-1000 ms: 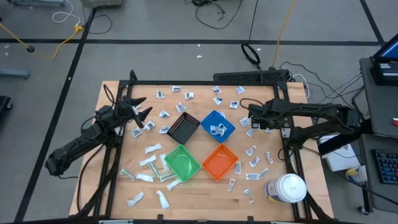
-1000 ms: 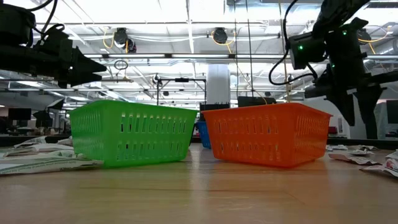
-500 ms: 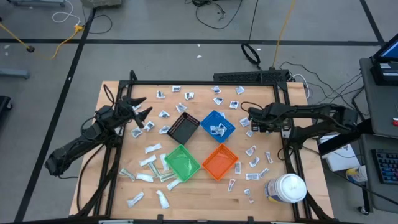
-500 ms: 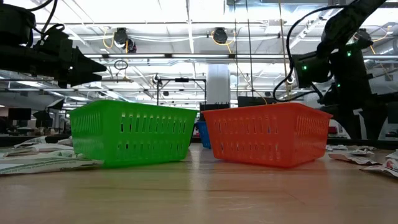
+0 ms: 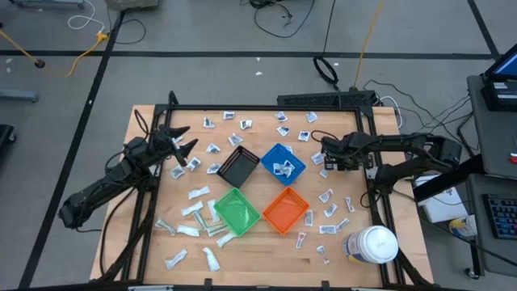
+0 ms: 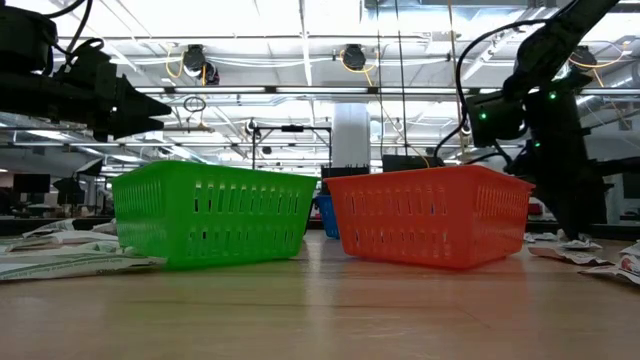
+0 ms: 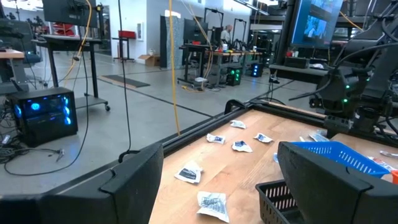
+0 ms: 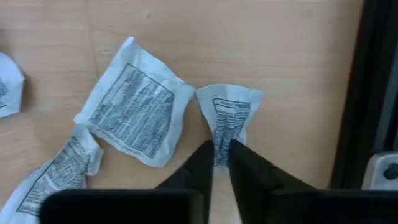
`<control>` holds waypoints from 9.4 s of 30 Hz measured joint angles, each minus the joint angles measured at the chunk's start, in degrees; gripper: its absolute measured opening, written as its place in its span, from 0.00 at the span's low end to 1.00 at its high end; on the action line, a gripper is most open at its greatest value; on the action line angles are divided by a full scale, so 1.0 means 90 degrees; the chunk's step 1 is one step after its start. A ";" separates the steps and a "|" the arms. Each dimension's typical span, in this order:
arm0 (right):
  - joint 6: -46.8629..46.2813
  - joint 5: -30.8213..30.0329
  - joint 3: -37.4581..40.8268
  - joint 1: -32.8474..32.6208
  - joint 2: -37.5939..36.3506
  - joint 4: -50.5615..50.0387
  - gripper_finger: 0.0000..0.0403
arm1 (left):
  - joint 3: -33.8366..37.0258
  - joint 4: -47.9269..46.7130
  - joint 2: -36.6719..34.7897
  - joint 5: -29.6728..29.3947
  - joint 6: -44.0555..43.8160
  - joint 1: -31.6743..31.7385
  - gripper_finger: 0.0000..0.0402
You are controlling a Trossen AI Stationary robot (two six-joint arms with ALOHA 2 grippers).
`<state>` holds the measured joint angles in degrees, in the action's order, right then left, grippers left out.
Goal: Pick & Place First Aid Supplies
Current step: Put the blue alcohol pad into the blue bin
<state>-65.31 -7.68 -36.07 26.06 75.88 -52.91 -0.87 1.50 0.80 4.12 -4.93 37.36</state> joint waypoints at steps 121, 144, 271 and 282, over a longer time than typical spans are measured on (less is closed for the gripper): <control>0.3354 0.1142 -0.5003 -0.1779 0.3558 0.0617 0.37 | 0.0000 0.0002 0.0000 0.0002 0.0000 0.0000 0.81; 0.2912 0.1197 -0.4932 -0.1525 0.2619 0.0478 0.31 | 0.0001 -0.0001 0.0000 0.0002 0.0000 -0.0002 0.81; 0.5458 0.1053 -0.6232 -0.1493 0.4244 -0.0596 0.00 | 0.0001 -0.0001 0.0000 0.0032 0.0000 -0.0002 0.81; 0.5379 0.1032 -0.6229 -0.1553 0.4272 -0.0532 0.14 | -0.0001 0.0000 0.0000 0.0032 0.0000 -0.0002 0.81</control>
<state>-16.90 1.61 -92.14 12.09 114.32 -57.70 -0.89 1.50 0.80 4.40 -4.93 37.34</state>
